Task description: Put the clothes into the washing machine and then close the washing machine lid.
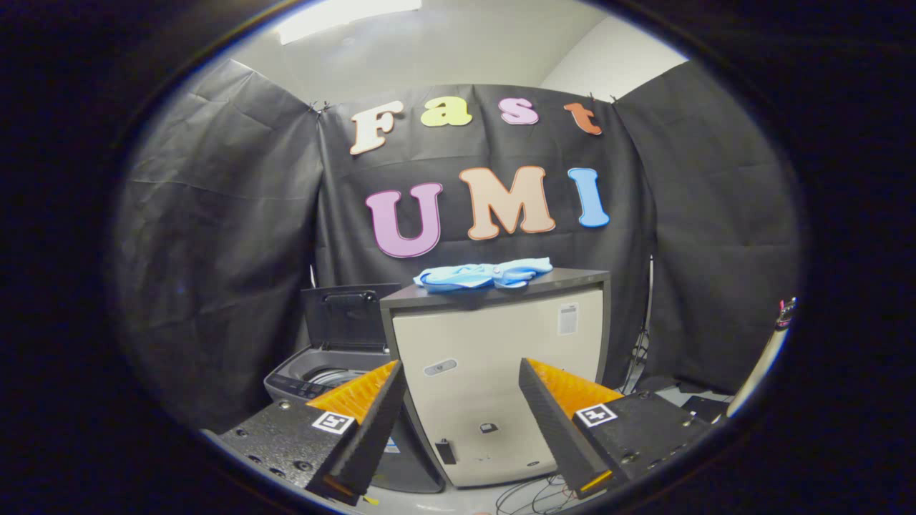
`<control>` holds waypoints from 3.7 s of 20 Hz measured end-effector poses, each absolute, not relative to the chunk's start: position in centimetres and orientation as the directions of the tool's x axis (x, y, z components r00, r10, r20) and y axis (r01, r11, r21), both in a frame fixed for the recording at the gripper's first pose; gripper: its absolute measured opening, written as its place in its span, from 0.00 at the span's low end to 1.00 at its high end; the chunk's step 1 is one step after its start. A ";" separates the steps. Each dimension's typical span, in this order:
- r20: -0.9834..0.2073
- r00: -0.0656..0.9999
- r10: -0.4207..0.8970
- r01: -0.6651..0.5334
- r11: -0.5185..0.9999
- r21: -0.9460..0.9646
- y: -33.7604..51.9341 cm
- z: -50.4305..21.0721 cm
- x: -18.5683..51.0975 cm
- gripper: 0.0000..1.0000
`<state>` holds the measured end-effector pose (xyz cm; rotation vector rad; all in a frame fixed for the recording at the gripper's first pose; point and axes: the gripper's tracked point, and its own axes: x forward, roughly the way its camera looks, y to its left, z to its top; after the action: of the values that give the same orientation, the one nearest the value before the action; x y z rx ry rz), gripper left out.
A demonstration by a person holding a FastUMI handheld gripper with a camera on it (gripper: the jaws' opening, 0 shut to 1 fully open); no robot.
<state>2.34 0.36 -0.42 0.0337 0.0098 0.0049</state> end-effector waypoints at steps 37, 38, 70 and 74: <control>-0.630 0.762 -0.154 0.188 0.982 -0.013 -3.7 1.2 36.2 0.98; -0.599 0.786 -0.154 0.182 0.983 -0.015 -3.8 1.9 36.9 0.99; -0.240 0.924 0.296 -0.273 0.954 0.125 20.8 13.6 30.4 0.04; -0.267 0.888 0.375 -0.349 0.927 0.141 26.5 11.8 30.6 0.04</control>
<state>30.55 26.51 11.84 0.0898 0.2947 0.3764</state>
